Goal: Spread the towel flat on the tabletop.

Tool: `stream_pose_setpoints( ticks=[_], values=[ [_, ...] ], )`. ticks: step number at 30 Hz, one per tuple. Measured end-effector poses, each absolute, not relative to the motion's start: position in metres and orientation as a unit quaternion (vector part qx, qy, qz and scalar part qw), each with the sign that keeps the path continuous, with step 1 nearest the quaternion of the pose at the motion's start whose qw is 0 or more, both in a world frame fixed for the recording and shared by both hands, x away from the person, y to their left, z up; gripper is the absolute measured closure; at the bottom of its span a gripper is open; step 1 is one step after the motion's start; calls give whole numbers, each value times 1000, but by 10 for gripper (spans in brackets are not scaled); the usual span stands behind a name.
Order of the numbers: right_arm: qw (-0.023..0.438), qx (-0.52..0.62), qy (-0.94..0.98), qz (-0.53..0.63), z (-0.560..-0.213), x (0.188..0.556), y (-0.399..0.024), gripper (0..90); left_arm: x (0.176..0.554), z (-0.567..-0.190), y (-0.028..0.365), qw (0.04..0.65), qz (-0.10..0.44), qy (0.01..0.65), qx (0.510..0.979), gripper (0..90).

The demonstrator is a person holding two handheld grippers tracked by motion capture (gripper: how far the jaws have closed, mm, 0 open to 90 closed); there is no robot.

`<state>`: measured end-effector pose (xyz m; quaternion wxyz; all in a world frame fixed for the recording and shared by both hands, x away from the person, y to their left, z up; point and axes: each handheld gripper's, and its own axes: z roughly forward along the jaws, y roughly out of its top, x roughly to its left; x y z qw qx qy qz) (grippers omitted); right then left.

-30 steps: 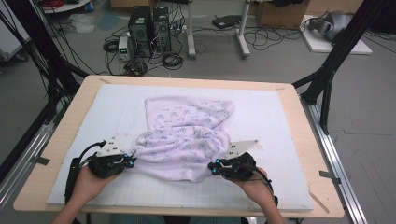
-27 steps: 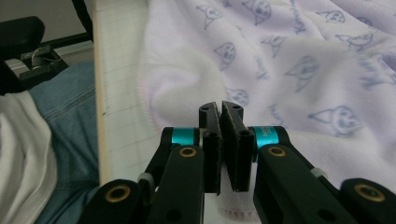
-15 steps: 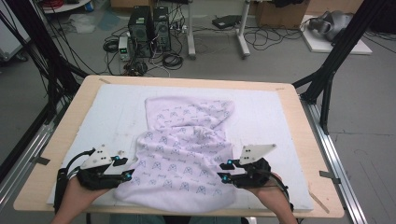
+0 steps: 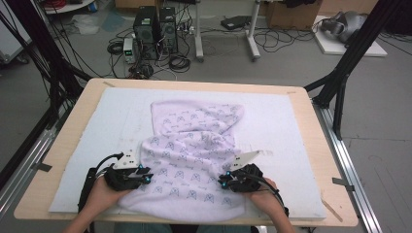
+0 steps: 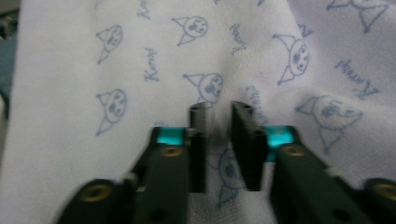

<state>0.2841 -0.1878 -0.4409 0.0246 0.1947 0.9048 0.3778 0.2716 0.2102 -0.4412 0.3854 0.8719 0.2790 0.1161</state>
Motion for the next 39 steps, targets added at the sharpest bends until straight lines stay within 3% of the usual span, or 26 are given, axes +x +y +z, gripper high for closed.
stream_pose_setpoints(
  ticks=[2,5,18,20,22,23,28,32,34,35,37,39],
  values=[
    [22,193,904,381,-441,283,-188,863,266,-440,210,382,121,270,876,858],
    [32,181,904,387,-437,274,-188,869,256,-438,212,380,138,257,878,865],
    [7,143,897,418,-422,231,-193,869,198,-422,222,421,102,255,864,866],
    [-7,134,891,435,-414,225,-195,845,193,-415,222,435,91,247,861,823],
    [3,140,887,439,-406,225,-197,716,197,-410,220,436,97,243,861,664],
    [14,143,887,439,-403,228,-198,698,202,-408,219,435,101,243,861,628],
    [56,182,890,414,-406,255,-202,591,238,-417,211,436,111,256,855,580],
    [62,200,901,381,-425,276,-199,564,259,-429,201,408,107,260,869,568],
    [51,207,903,374,-433,281,-197,573,269,-442,196,386,102,264,878,603],
    [46,210,904,370,-437,282,-196,621,269,-443,197,392,108,268,873,644],
    [28,203,900,385,-441,280,-196,757,266,-442,199,394,106,268,873,807],
    [28,196,899,390,-441,277,-197,805,263,-442,199,393,110,268,873,860]
  ],
)
